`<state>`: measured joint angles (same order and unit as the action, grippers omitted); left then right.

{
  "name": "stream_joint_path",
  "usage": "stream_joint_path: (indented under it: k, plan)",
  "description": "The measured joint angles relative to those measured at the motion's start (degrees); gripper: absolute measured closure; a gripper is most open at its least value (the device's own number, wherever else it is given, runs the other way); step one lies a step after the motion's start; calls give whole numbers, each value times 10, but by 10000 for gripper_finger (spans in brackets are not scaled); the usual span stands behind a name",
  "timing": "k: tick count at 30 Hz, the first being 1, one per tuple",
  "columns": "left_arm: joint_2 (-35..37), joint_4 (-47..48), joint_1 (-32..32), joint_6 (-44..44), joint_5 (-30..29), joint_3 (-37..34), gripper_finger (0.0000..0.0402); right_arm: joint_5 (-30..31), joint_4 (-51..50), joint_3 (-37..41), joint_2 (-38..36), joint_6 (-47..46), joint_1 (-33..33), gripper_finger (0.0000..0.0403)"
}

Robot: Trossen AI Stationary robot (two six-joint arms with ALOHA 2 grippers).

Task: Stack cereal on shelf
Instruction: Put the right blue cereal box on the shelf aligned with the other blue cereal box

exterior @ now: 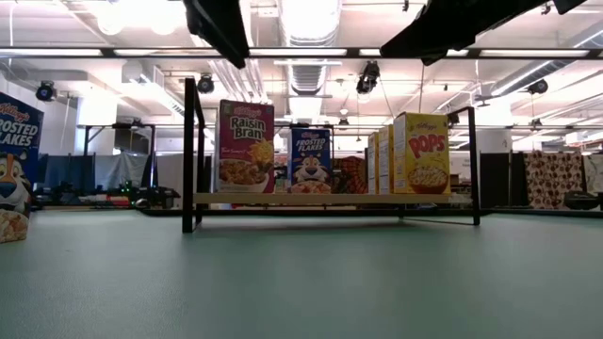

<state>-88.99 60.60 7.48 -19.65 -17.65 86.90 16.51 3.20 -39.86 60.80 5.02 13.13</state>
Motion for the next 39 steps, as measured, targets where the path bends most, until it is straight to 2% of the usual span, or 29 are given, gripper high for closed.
stream_joint_path:
  k: [5,8,16,22,26,29,34,39]
  plan:
    - [0,21,66,-14,1,-3,193,0,-1,0,0,0,0,390]
    - [0,55,105,-68,2,-3,193,0,-1,0,0,-1,0,390]
    - [0,165,173,-333,3,-3,193,0,-1,0,0,-1,0,390]
    - [0,231,196,-583,8,-3,193,0,-1,0,0,-5,0,390]
    - [-5,248,214,-695,44,-3,190,0,-2,0,1,-5,0,390]
    - [-22,249,229,-750,75,-3,177,0,-11,0,1,-5,0,390]
    - [-50,295,225,-765,129,-4,145,0,-19,0,1,-5,0,390]
    - [-53,273,236,-819,121,-4,117,0,-22,0,1,0,0,390]
